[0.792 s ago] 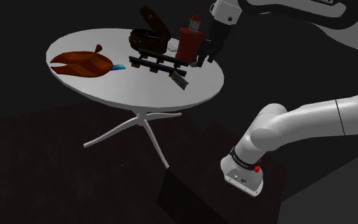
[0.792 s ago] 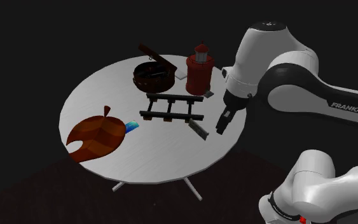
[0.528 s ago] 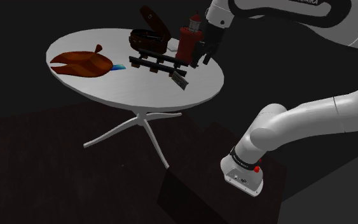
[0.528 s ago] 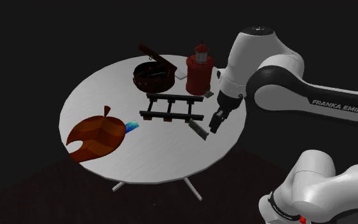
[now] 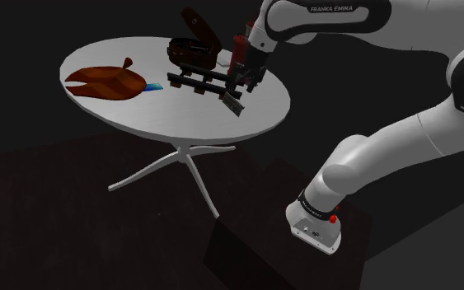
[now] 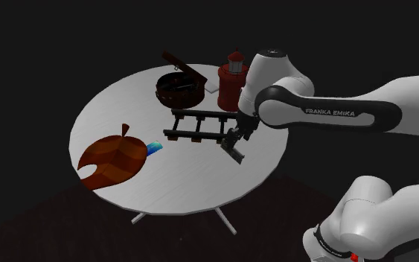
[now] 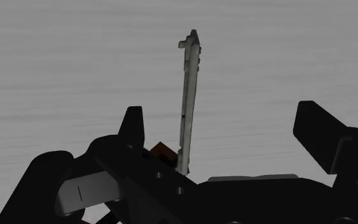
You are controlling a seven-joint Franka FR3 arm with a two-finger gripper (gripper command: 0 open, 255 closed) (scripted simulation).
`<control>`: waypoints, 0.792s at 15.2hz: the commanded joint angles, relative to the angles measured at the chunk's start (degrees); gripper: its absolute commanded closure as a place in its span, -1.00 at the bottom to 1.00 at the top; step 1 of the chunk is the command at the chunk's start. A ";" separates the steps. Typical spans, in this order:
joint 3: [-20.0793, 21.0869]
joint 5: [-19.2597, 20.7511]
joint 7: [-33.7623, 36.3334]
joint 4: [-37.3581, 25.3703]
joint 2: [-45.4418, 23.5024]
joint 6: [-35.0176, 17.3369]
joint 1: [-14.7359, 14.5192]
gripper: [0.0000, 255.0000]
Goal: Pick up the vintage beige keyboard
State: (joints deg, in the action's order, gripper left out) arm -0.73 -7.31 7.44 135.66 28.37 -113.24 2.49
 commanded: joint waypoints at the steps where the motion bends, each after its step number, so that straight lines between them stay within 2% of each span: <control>1: -0.74 -1.23 0.73 -0.90 -3.94 -3.42 0.49 -1.00; 2: -1.13 -1.90 0.97 -1.19 -5.78 -5.08 0.69 -1.00; 10: -1.24 -2.71 -0.06 3.16 -7.85 -11.47 0.52 -1.00; 12: -1.24 -2.71 -0.06 3.17 -7.85 -11.47 0.52 -1.00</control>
State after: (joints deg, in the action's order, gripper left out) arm -1.92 -10.00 7.50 138.69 20.65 -124.41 2.99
